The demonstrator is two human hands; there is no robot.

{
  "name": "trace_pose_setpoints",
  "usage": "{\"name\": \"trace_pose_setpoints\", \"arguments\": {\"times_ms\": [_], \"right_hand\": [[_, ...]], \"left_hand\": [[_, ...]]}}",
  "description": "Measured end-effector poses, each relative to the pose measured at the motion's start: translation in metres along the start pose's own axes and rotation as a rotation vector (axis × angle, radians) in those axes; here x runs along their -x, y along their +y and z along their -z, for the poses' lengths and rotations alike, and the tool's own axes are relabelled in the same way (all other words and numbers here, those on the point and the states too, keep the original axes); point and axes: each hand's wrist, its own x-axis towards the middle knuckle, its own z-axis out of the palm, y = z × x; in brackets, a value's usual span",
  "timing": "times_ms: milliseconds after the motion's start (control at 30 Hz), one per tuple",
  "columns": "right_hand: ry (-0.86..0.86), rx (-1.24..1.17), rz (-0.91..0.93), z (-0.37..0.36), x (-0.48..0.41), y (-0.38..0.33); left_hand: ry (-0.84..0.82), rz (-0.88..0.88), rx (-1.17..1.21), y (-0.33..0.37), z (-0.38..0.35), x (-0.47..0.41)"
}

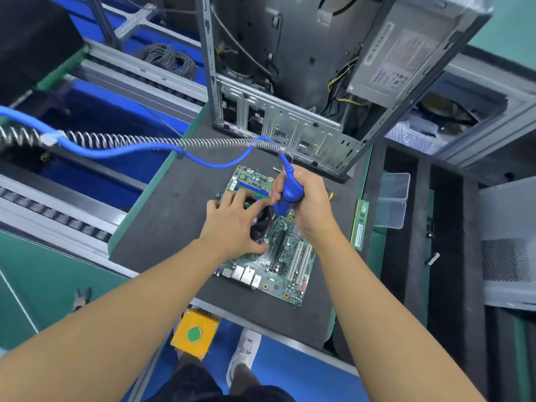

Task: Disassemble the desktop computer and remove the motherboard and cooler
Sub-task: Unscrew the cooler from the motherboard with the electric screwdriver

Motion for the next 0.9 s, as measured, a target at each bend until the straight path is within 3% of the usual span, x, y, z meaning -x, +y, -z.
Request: {"name": "trace_pose_setpoints", "arguments": {"times_ms": [900], "right_hand": [[0.008,0.114,-0.042,-0.011,-0.008,-0.005]], "left_hand": [[0.011,-0.006,-0.010,0.000,-0.001,0.000]]}}
